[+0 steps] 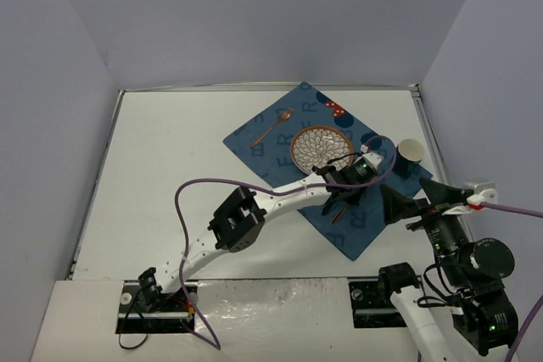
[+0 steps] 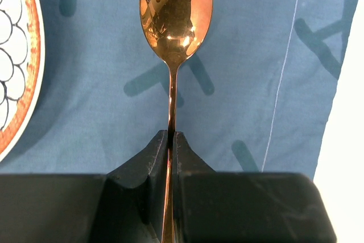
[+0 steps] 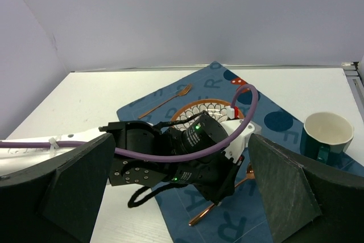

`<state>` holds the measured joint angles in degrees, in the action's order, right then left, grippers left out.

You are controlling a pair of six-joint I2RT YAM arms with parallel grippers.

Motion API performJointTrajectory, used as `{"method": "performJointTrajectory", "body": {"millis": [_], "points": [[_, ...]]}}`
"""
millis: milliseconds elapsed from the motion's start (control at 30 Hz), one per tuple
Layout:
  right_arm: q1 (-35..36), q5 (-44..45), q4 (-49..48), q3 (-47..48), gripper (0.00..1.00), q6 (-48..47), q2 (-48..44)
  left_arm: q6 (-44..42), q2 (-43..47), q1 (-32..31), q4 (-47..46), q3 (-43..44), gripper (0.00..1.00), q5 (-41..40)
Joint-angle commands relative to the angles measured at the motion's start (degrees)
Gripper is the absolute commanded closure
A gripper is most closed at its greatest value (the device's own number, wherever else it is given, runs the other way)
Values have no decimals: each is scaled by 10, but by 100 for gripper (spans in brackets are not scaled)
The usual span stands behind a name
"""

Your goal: Set the dinner table for one person

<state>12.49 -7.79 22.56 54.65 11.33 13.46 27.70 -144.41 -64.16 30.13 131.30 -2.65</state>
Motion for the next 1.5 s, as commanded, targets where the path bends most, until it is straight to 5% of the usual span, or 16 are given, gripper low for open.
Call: {"method": "performJointTrajectory", "body": {"millis": [0, 1067, 1467], "points": [[5, 2, -36, 13, 0, 5, 2, -12, 9, -4, -36, 46, 100, -20], [5, -3, -33, 0, 0, 17, -13, -18, -45, -4, -56, 92, 98, -45], [5, 2, -32, 12, 0, 15, -13, -3, -8, -4, -77, 46, 53, -32]]}}
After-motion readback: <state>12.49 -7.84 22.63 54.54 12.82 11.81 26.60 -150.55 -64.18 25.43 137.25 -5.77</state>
